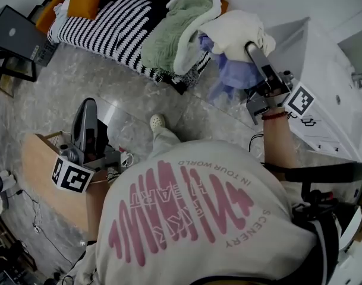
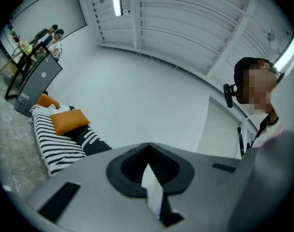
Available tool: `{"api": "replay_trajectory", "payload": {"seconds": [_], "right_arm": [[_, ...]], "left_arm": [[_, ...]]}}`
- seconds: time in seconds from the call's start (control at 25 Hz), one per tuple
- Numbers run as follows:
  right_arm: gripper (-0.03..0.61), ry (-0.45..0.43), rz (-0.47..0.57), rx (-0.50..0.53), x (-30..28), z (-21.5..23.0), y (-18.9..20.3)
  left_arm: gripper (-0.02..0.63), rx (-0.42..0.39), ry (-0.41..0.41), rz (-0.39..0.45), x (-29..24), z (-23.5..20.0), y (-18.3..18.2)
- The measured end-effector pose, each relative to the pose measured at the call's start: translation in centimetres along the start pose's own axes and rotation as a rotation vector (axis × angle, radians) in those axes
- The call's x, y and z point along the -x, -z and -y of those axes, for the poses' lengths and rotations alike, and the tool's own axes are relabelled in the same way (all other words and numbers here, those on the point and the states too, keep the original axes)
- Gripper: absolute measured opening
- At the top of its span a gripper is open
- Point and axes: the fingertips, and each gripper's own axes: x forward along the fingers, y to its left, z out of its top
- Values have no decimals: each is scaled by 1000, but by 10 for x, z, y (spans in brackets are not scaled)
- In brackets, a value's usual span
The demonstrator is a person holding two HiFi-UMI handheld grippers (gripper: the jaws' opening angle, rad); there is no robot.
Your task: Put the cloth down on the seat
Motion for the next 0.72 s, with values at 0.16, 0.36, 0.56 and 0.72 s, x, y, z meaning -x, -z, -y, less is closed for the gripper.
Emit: {"api": "replay_trajectory", "payload": {"seconds": [0.16,0.36,0.56,0.72], "right_arm": [[97,24,34,13,-1,2,-2],[97,55,55,32,-30,17,-9],[97,79,77,60,-68,28,-15],[97,103,91,79,-90,34,-14]], "left_arm": [[11,-23,53,6,-16,-6,-15],[11,-20,80,2,-45,-35,-37],[11,-5,100,-18,-74,-71,-57],[11,-4,138,-29,-93,-91,-69]]}}
